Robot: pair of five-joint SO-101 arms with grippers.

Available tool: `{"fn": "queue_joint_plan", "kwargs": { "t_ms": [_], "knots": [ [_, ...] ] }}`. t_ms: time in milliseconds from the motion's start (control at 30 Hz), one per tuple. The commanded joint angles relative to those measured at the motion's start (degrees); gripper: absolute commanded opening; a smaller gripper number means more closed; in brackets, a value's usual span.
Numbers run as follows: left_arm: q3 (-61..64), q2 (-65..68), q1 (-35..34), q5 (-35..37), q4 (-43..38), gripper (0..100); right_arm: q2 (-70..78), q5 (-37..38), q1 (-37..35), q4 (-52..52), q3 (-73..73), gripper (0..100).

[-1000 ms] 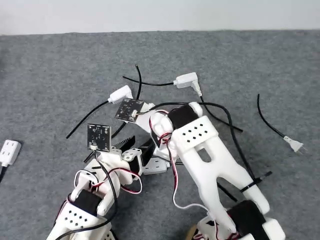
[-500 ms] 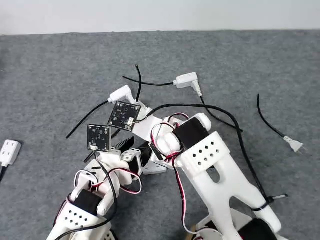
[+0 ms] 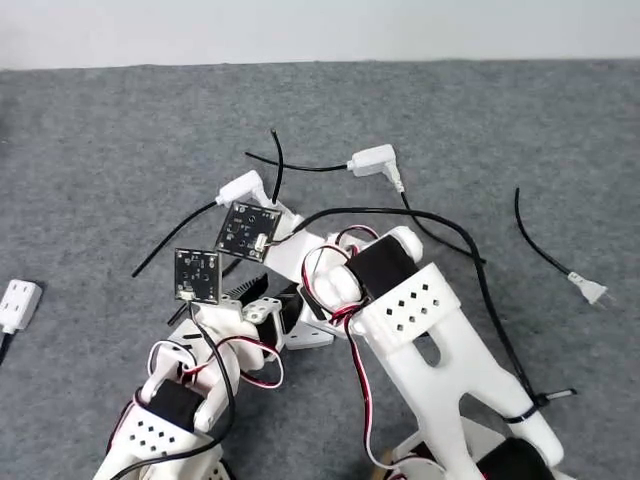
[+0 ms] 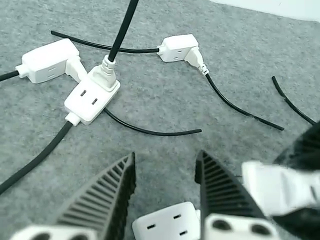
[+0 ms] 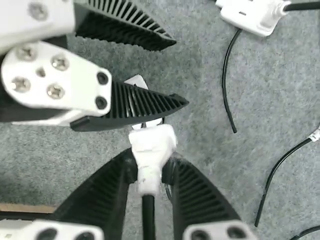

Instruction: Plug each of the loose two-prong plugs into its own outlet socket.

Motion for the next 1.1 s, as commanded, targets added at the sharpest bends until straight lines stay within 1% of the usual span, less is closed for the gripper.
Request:
{"fn": "queue_joint_plan", "kwargs": {
  "t_ms": [0, 333, 533, 633, 733, 900, 1067],
  "knots": [
    [-0.40, -0.44, 0.70, 0.09, -1.41, 19, -2.77, -0.18, -1.10, -1.89, -4.04, 0.8],
    [-0.40, -0.44, 0.18, 0.09, -1.41, 19, -2.15, 0.00, -0.31, -1.71, -3.78, 0.8],
    [-0.31, -0.44, 0.18, 0.00, -1.23, 19, -2.15, 2.46, 6.02, -1.71, -1.76, 0.8],
    [-0.31, -0.44, 0.18, 0.00, -1.23, 19, -2.33, 5.89, 8.04, -2.33, 2.90, 0.8],
    [-0.31, -0.44, 0.18, 0.00, -1.23, 19, -2.33, 8.26, 11.12, -5.85, 8.62, 0.8],
    [0.40, -0.44, 0.18, -0.09, -1.41, 19, -2.15, 13.80, 17.80, -15.87, 18.46, 0.8],
    [0.57, -0.44, 0.18, -2.55, -1.41, 19, -2.15, 20.04, 27.21, -23.60, 25.67, 0.8]
  ]
}}
